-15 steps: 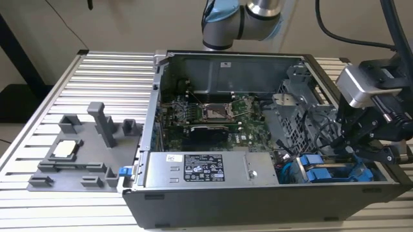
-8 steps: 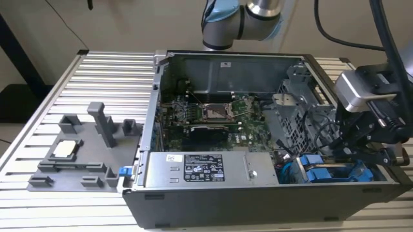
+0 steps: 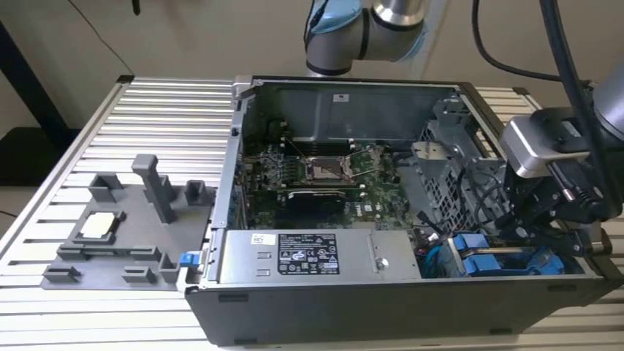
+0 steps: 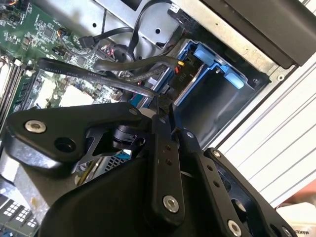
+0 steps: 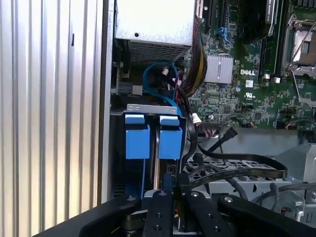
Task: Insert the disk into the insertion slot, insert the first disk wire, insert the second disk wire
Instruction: 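Insert the second disk wire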
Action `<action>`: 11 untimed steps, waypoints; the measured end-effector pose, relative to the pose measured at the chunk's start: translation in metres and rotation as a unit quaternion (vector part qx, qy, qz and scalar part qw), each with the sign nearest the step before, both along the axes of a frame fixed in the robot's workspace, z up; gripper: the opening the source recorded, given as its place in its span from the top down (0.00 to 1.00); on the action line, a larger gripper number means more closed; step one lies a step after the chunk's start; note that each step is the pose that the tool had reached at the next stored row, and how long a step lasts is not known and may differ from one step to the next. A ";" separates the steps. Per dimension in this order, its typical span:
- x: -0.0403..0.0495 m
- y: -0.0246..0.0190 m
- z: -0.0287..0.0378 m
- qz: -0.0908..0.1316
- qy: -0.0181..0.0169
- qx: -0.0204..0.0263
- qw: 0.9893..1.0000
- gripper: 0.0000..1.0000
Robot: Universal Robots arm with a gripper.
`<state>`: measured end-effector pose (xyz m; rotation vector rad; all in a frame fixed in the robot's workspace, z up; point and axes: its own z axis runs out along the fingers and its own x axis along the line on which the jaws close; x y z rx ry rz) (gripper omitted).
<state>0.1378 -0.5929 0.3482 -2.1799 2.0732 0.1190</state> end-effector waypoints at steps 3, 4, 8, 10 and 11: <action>0.0002 0.0000 -0.0021 0.000 -0.001 0.000 1.000 0.84; 0.0004 0.0000 -0.0026 0.000 -0.001 0.001 1.000 0.84; 0.0015 0.0000 -0.0045 0.000 -0.001 0.001 1.000 0.84; 0.0016 0.0000 -0.0052 -0.002 -0.002 0.001 1.000 0.84; 0.0016 0.0000 -0.0056 -0.003 -0.002 0.001 1.000 0.84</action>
